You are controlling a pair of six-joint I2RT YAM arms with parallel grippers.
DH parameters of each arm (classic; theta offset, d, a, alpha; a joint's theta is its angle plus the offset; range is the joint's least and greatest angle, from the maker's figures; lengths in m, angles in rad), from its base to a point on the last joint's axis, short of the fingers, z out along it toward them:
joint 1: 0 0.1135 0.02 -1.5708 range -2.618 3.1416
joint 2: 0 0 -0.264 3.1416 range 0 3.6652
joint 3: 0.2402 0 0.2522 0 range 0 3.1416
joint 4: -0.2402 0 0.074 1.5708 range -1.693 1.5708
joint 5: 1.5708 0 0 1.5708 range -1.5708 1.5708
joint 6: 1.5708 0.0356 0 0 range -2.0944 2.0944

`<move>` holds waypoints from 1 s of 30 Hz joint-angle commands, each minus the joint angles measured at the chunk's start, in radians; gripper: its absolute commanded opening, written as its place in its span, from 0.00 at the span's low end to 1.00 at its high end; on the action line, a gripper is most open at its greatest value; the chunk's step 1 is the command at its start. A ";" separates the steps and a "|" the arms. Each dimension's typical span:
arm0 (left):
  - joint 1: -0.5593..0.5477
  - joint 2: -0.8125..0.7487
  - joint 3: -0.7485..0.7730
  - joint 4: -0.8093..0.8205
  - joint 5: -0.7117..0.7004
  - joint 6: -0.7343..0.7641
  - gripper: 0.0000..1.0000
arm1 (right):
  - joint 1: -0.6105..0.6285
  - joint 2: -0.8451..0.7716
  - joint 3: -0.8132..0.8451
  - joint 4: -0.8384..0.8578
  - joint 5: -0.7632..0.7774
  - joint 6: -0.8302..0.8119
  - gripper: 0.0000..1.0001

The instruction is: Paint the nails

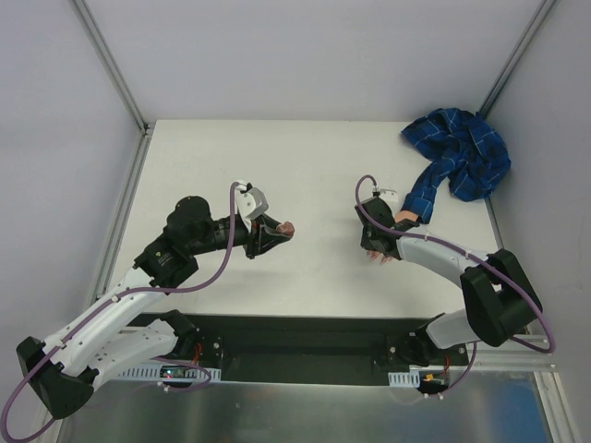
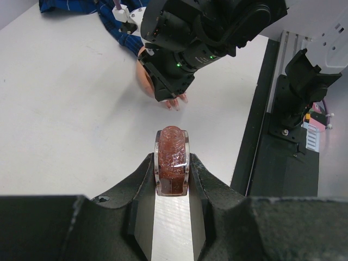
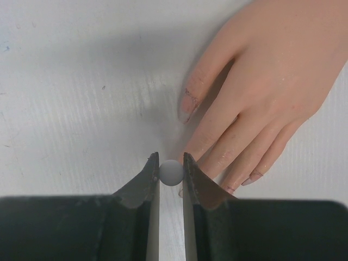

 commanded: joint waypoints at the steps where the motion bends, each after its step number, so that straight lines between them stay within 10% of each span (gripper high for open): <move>1: -0.008 -0.003 0.023 0.024 0.021 -0.011 0.00 | 0.003 -0.024 0.025 -0.013 0.047 -0.002 0.01; 30: -0.008 -0.002 0.025 0.024 0.024 -0.011 0.00 | -0.002 -0.030 -0.002 0.007 -0.016 0.009 0.01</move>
